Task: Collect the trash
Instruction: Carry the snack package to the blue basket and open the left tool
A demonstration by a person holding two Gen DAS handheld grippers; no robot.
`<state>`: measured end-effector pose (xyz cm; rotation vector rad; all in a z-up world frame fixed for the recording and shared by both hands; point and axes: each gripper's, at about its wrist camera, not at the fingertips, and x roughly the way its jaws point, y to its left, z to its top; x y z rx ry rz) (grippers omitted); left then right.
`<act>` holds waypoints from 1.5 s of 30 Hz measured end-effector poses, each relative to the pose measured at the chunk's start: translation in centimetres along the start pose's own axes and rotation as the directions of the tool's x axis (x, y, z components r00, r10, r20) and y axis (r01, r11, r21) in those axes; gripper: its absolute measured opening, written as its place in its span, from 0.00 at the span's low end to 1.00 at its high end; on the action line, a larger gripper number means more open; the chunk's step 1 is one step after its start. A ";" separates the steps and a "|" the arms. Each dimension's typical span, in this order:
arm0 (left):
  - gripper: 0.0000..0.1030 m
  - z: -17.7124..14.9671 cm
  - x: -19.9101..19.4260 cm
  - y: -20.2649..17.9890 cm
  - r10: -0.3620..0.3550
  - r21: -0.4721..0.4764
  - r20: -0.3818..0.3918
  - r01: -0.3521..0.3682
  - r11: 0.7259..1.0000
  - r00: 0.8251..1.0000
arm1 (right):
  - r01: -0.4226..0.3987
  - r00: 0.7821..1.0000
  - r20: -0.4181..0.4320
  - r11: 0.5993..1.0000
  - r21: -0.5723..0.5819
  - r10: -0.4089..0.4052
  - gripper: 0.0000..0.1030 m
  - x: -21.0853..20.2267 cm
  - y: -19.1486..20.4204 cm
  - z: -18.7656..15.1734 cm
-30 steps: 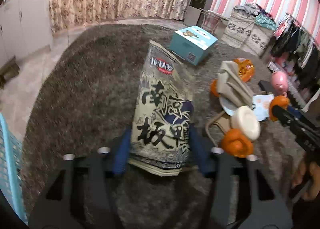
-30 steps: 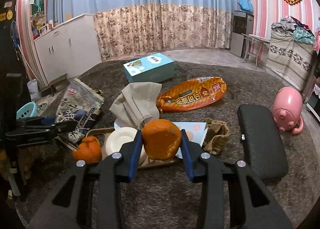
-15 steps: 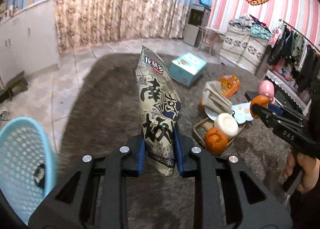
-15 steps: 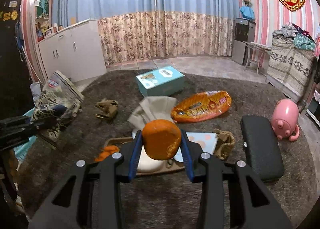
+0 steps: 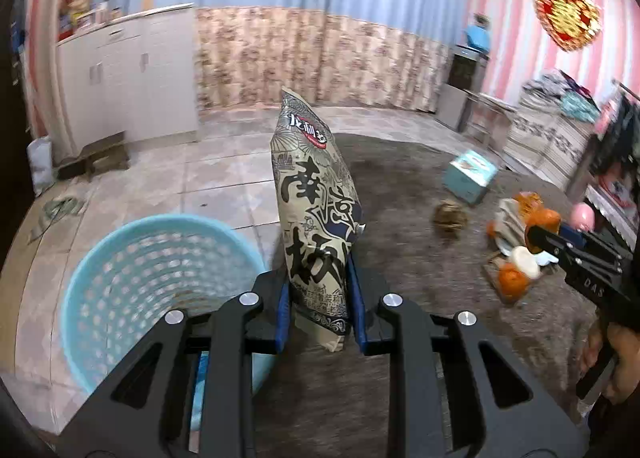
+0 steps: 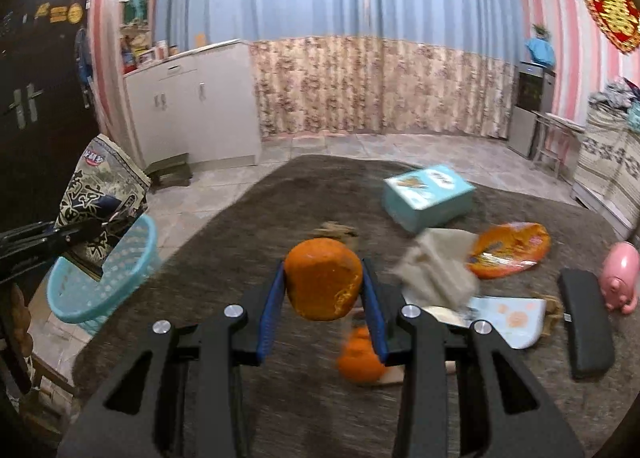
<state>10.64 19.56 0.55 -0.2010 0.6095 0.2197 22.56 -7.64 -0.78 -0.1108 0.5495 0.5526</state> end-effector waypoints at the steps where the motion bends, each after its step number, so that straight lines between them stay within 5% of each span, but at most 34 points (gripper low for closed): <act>1: 0.23 -0.1 -0.1 0.7 0.012 -0.011 -0.003 -0.012 1.000 1.000 | -0.015 1.000 -0.005 1.000 -0.010 0.015 0.37 0.5 1.0 0.0; 13: 0.22 -1.8 -0.3 7.8 0.127 -0.072 -0.016 -0.128 0.989 0.992 | -0.106 0.994 -0.008 0.990 -0.096 0.105 0.36 3.5 9.3 0.8; 28: 0.24 -3.8 1.2 11.4 0.184 -0.088 -0.034 -0.187 0.978 0.982 | -0.171 0.985 -0.037 0.977 -0.128 0.168 0.37 8.1 15.1 0.7; 33: 0.43 -3.9 1.9 12.5 0.193 -0.097 -0.052 -0.197 0.976 0.980 | -0.168 0.985 -0.053 0.976 -0.135 0.162 0.37 8.8 15.5 0.2; 45: 0.68 -4.1 1.5 13.6 0.217 -0.131 -0.038 -0.220 0.967 0.976 | -0.157 0.987 -0.062 0.978 -0.138 0.149 0.37 9.4 16.1 0.2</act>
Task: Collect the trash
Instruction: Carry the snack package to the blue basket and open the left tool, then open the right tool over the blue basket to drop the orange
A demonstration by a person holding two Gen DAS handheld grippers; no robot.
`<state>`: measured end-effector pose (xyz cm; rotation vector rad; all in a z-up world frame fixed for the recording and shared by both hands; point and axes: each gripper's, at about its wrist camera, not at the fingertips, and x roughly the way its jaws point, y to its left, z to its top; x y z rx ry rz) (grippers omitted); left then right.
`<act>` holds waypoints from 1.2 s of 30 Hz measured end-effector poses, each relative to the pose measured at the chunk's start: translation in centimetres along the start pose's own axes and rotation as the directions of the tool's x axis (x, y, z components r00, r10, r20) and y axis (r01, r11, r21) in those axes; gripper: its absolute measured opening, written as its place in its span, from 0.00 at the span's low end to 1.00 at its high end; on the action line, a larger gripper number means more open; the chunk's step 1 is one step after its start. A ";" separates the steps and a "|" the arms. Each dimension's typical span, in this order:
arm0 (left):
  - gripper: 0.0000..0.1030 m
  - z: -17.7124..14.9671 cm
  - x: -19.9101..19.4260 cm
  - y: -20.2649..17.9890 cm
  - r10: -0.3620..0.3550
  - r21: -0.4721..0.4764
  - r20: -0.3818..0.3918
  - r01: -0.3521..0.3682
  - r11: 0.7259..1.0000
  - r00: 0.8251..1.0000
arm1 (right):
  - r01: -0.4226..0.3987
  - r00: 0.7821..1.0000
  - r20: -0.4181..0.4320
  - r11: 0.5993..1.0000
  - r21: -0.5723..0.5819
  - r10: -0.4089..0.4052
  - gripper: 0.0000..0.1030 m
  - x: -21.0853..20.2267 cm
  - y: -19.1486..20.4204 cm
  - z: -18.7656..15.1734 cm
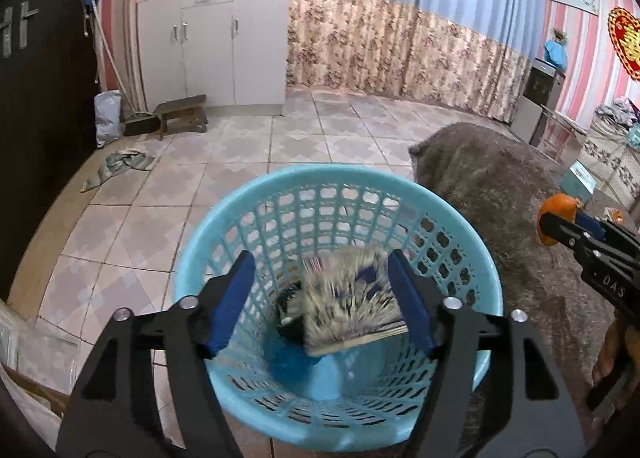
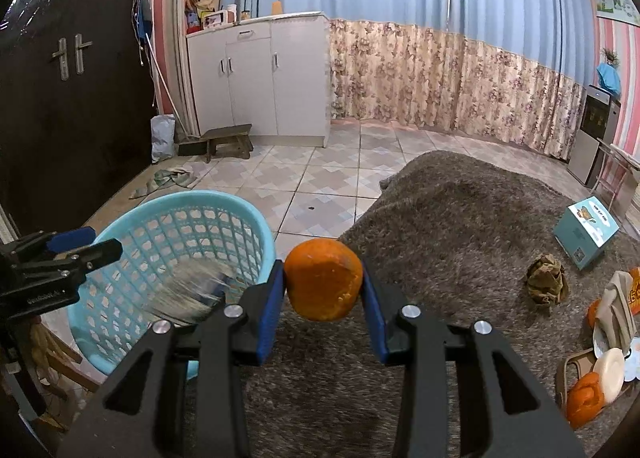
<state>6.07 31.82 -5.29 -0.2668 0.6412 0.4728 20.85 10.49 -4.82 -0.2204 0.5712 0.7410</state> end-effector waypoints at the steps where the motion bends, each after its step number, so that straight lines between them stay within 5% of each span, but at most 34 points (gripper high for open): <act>1: 0.70 0.0 -0.1 0.3 0.005 -0.006 0.004 -0.005 1.000 1.000 | -0.003 1.000 0.000 1.000 -0.003 0.003 0.37 0.1 0.2 0.0; 18: 0.86 0.1 -1.7 4.8 0.109 -0.057 0.075 -0.105 0.993 0.991 | -0.086 0.996 -0.012 0.993 -0.082 0.085 0.38 3.5 6.5 0.7; 22: 0.87 0.2 -1.9 4.8 0.119 -0.067 0.098 -0.113 0.991 0.988 | -0.076 0.997 0.013 0.994 -0.074 0.077 0.69 3.5 6.6 0.9; 27: 0.87 0.2 -2.1 4.4 0.122 -0.078 0.114 -0.114 0.990 0.986 | -0.069 0.997 0.027 0.996 -0.058 0.071 0.72 3.1 5.9 1.1; 36: 0.90 1.0 -2.8 2.5 0.113 -0.071 0.136 -0.104 0.992 0.984 | -0.015 0.996 0.082 0.999 -0.033 0.017 0.91 0.5 2.9 1.9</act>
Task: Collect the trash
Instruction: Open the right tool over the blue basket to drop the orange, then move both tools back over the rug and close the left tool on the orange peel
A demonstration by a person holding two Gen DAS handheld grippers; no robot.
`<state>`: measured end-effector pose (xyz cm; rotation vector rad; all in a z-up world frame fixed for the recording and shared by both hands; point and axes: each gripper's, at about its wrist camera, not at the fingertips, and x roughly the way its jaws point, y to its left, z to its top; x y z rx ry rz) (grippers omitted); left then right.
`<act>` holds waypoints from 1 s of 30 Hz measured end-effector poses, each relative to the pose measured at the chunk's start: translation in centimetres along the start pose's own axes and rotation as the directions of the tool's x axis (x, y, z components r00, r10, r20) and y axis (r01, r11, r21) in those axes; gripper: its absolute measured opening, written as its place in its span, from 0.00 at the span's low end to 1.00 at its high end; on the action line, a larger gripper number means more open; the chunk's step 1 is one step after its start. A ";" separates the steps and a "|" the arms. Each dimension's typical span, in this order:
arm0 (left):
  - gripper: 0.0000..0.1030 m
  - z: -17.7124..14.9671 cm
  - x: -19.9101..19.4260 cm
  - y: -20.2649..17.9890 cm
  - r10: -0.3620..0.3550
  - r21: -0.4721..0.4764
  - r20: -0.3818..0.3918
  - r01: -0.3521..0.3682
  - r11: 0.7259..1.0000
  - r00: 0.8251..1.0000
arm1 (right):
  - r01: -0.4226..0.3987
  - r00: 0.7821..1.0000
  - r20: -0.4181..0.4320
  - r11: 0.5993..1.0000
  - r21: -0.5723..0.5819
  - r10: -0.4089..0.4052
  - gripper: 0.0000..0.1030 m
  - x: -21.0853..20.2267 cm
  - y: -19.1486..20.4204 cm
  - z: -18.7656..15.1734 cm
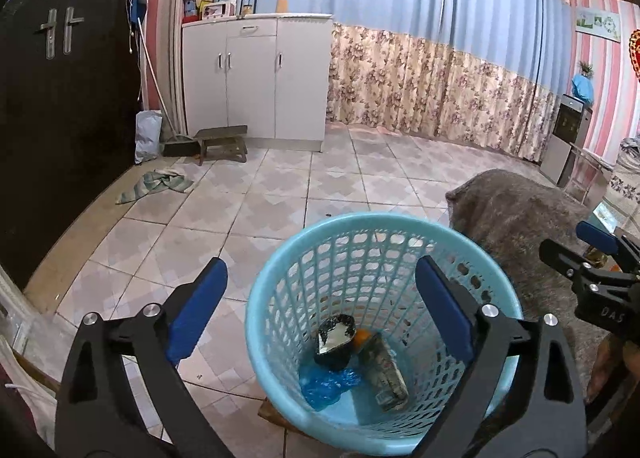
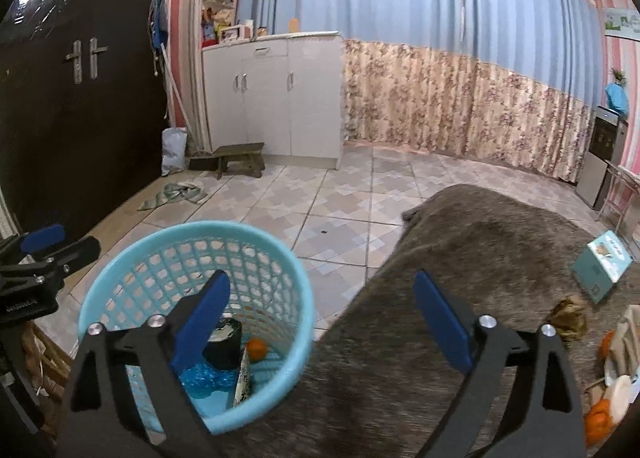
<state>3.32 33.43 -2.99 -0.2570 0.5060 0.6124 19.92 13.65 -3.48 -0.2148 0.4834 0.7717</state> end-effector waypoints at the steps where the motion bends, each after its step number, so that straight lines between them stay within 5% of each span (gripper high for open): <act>1: 0.91 0.2 -0.2 -0.3 0.000 0.000 0.004 0.000 1.000 1.000 | 0.008 1.000 0.004 1.000 0.004 -0.008 0.91 -0.4 -0.6 0.1; 15: 0.95 0.8 -2.8 -7.0 -0.098 0.042 0.035 0.096 0.994 0.995 | 0.125 0.990 0.059 0.992 0.035 -0.127 0.96 -7.9 -10.3 0.2; 30: 0.95 -0.7 -4.4 -18.7 -0.243 0.161 0.003 0.239 0.958 0.970 | 0.324 0.944 0.025 0.940 0.105 -0.328 0.96 -15.6 -23.3 -4.8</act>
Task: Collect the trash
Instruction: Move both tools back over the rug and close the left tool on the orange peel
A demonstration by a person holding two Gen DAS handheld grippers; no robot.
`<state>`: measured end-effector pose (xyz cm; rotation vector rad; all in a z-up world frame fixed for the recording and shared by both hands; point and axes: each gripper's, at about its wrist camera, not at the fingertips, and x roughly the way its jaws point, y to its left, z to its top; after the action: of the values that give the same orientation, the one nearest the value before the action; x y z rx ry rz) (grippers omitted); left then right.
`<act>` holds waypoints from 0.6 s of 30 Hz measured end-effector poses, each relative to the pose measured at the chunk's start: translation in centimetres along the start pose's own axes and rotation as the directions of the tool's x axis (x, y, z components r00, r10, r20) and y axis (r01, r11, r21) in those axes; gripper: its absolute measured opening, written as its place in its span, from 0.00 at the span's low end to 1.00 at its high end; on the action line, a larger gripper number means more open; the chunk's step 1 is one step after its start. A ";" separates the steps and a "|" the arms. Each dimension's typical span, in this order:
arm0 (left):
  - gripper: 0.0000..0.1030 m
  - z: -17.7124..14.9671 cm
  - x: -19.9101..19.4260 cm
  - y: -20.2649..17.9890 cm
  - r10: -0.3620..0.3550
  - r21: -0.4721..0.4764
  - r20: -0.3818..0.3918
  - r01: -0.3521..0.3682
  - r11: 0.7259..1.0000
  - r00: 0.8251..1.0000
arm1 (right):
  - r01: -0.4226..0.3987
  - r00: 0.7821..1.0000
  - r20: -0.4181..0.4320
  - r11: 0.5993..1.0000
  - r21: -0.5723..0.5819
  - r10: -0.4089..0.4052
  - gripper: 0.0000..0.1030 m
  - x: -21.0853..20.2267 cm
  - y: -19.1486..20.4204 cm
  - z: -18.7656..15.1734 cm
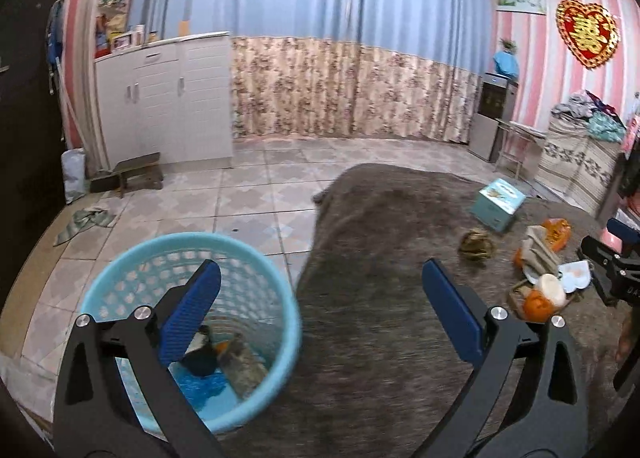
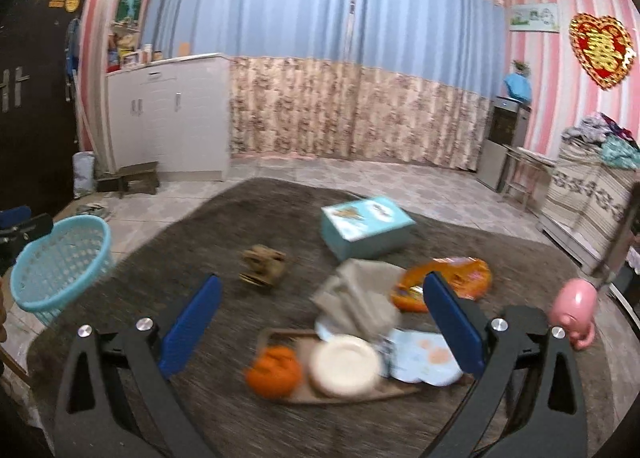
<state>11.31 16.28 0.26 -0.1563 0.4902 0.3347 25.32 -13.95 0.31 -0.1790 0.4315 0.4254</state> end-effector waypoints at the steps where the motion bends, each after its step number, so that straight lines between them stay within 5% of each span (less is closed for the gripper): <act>1: 0.95 0.1 0.0 -0.6 -0.007 0.005 -0.001 0.007 1.000 1.000 | 0.013 1.000 -0.004 1.000 0.010 -0.013 0.96 -0.1 -1.0 -0.3; 18: 0.95 -1.3 2.3 -8.4 -0.095 0.031 -0.043 0.097 0.995 0.995 | 0.164 0.985 -0.077 0.981 0.102 -0.157 0.96 -1.5 -10.0 -4.7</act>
<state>15.61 8.80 -1.41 -0.1548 0.5271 0.2297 26.66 -24.64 -2.46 -0.1224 0.5030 0.2370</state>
